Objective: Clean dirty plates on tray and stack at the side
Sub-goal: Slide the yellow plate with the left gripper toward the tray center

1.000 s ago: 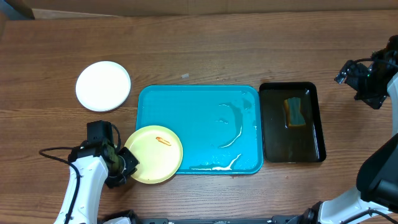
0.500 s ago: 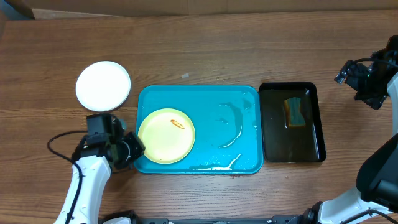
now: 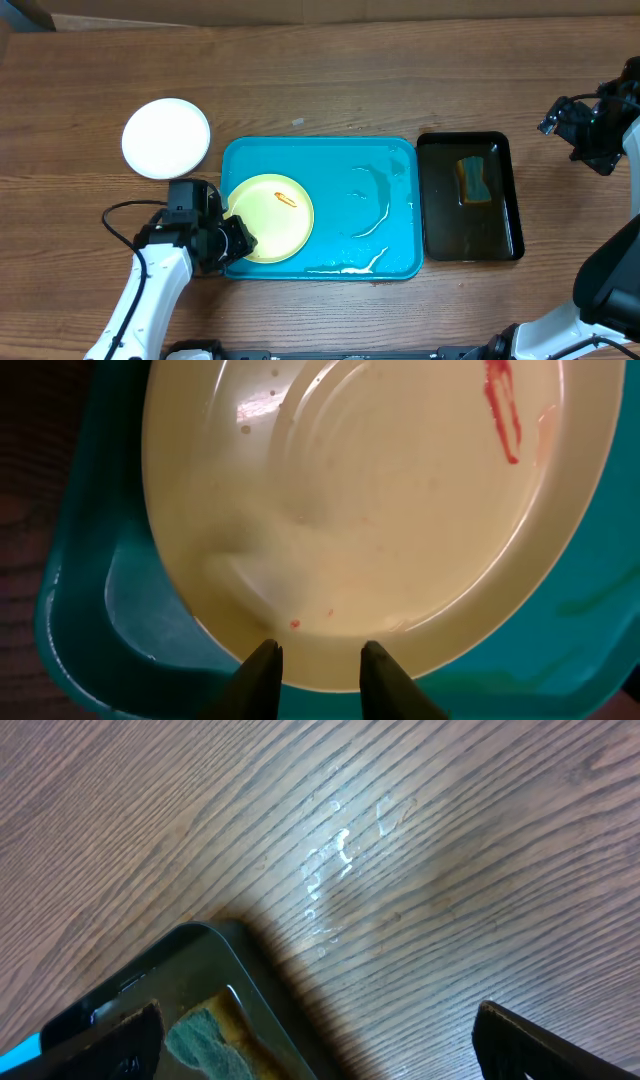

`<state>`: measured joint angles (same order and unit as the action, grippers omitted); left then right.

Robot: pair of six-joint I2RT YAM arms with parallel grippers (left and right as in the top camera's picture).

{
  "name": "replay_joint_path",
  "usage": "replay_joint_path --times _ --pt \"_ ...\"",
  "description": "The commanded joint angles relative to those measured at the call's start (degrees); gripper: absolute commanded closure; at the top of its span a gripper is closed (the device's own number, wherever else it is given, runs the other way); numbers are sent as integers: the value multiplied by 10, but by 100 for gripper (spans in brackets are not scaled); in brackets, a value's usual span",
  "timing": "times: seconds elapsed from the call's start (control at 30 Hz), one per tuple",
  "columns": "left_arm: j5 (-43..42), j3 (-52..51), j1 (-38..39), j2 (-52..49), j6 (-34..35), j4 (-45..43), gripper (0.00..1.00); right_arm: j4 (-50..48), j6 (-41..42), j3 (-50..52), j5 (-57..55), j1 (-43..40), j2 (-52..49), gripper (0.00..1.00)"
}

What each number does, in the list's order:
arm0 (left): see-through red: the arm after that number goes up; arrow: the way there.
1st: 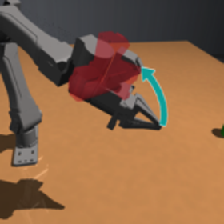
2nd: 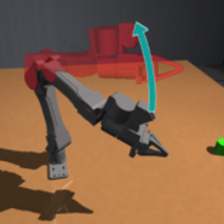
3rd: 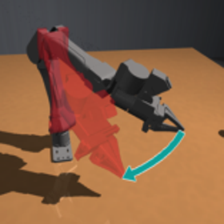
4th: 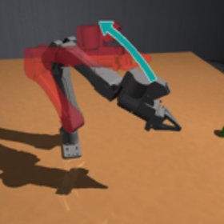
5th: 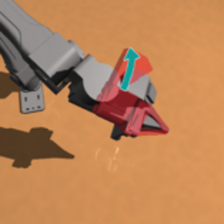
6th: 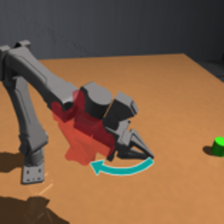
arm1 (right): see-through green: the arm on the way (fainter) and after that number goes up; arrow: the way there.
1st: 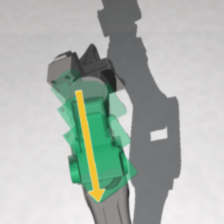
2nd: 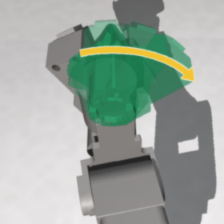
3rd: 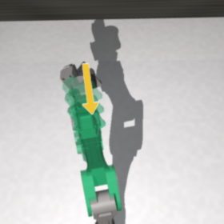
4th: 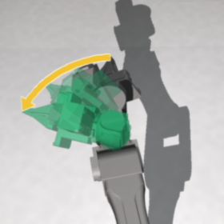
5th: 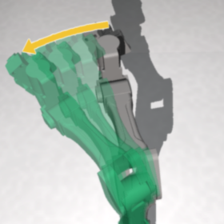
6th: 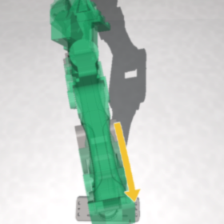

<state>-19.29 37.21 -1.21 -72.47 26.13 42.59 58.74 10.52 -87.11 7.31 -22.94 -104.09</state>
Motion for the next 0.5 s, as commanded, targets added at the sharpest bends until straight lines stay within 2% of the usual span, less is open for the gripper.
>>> replay_joint_path --times 0.0,0.23,0.47 --pt "6 37 -1 -3 -8 34 73 -1 2 -10 3 -2 5 0" --pt "85 21 1 -10 6 65 74 -1 2 -10 3 -2 5 0" --pt "90 17 1 -46 32 50 71 -1 2 -10 3 -2 5 0"
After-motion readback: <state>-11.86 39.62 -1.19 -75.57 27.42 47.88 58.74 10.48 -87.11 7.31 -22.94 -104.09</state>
